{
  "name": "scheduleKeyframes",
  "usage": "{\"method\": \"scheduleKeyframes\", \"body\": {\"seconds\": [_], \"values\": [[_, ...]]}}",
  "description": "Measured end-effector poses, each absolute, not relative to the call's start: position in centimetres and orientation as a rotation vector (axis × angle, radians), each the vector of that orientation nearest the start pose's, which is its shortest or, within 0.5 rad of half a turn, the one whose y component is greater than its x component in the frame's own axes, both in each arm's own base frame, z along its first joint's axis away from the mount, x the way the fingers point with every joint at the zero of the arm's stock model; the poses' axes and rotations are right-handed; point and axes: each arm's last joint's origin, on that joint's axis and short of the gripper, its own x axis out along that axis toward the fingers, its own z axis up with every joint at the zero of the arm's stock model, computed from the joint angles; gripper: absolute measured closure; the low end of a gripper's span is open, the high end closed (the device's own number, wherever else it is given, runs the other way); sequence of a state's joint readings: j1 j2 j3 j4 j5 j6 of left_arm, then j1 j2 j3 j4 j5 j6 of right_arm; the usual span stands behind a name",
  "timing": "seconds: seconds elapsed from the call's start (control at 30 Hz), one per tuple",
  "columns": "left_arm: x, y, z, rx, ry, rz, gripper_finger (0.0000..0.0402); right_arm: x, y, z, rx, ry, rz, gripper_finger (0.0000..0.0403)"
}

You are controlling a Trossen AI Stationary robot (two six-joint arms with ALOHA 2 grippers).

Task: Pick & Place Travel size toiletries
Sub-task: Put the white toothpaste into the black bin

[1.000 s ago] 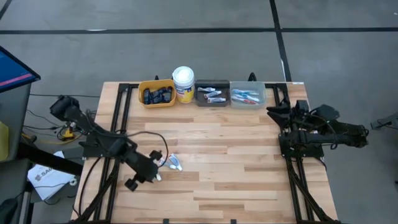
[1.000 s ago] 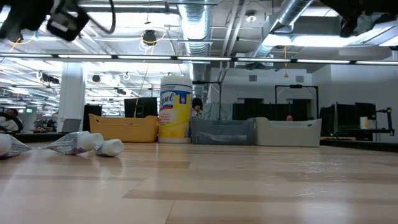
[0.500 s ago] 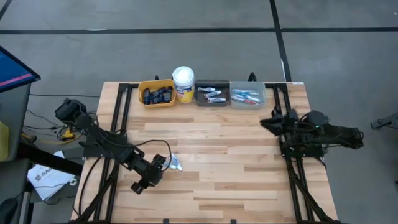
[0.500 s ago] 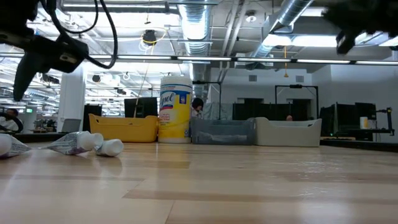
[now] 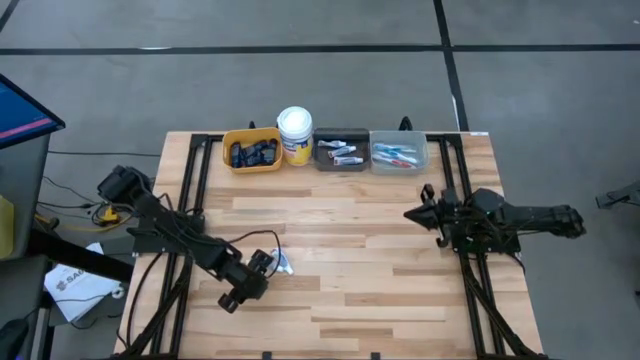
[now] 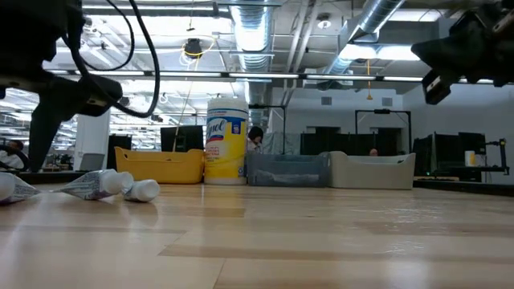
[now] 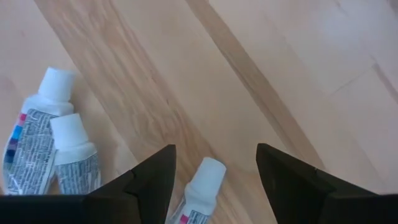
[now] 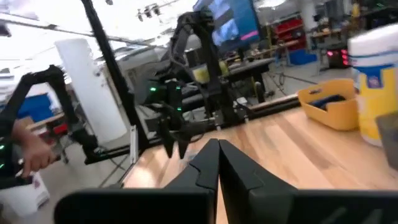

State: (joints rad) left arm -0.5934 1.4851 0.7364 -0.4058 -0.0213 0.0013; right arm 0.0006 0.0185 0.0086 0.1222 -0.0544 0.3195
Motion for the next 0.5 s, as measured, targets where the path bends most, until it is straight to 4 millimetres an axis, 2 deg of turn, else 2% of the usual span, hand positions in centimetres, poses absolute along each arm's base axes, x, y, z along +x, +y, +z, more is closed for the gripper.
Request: {"method": "scheduleKeyframes", "body": {"seconds": [0.13, 0.5], "values": [[21.4, -14.4, 15.1, 0.362, 1.123, -0.504, 0.0184, 9.8, 0.4, 16.7, 0.316, 0.005, 0.080, 0.0402], [19.6, -13.1, 13.0, 0.371, 1.150, -0.487, 0.0184, 10.0, 0.6, 16.4, 0.387, 0.045, 0.085, 0.0398]]}}
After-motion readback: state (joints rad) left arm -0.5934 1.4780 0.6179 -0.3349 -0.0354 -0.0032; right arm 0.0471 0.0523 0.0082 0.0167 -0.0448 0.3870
